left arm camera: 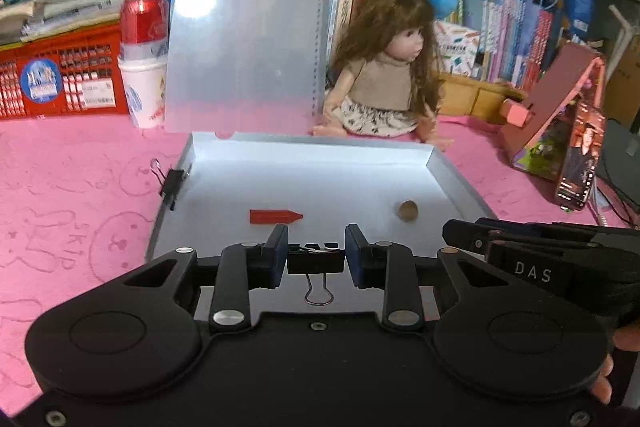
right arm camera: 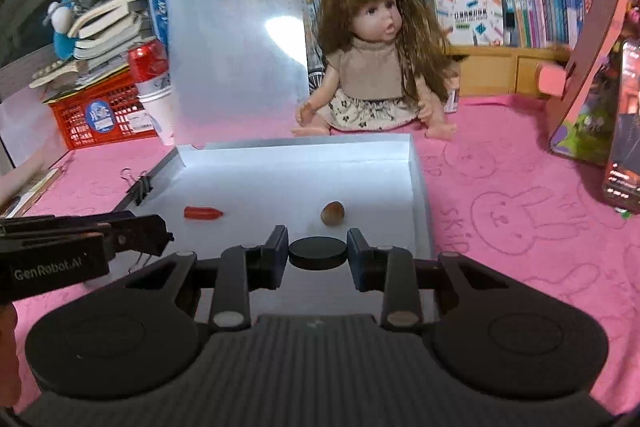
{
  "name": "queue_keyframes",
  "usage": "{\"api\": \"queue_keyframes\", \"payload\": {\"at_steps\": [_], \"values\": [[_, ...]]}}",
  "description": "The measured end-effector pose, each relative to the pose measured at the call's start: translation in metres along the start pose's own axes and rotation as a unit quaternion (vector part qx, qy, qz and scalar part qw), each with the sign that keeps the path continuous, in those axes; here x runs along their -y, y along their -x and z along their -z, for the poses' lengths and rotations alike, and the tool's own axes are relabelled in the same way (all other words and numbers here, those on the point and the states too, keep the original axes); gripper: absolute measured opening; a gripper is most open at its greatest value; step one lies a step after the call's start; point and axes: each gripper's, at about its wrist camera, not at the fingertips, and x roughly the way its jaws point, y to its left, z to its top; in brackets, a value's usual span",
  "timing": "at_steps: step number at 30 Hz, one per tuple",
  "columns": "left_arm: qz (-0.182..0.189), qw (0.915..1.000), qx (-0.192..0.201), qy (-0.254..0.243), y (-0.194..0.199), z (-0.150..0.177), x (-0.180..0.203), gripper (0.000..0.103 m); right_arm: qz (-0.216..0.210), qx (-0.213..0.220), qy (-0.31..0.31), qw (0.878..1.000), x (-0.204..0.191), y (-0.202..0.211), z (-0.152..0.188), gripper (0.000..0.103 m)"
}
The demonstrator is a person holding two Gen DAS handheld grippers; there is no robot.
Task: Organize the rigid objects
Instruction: 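Carry the lid and binder clip in both tools over the white box, then lower into the box and open the right tool to release the lid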
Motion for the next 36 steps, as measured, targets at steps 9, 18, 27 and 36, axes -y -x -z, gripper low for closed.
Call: {"api": "queue_keyframes", "payload": {"at_steps": [9, 18, 27, 36], "values": [[-0.019, 0.9991, -0.037, 0.007, -0.043, -0.006, -0.007, 0.029, 0.004, -0.036, -0.016, 0.999, 0.004, -0.033, -0.003, 0.037], [-0.040, 0.9978, -0.050, 0.016, -0.071, -0.011, -0.013, 0.029, 0.005, -0.051, -0.022, 0.998, 0.005, -0.055, -0.009, 0.037], [-0.046, 0.9978, -0.047, 0.014, -0.088, -0.021, -0.012, 0.029, 0.012, -0.057, -0.020, 0.998, 0.006, -0.071, -0.017, 0.037], [-0.048, 0.9979, -0.042, 0.005, -0.094, -0.023, -0.011, 0.030, 0.035, -0.053, -0.014, 0.998, 0.009, -0.084, -0.026, 0.036]]}}
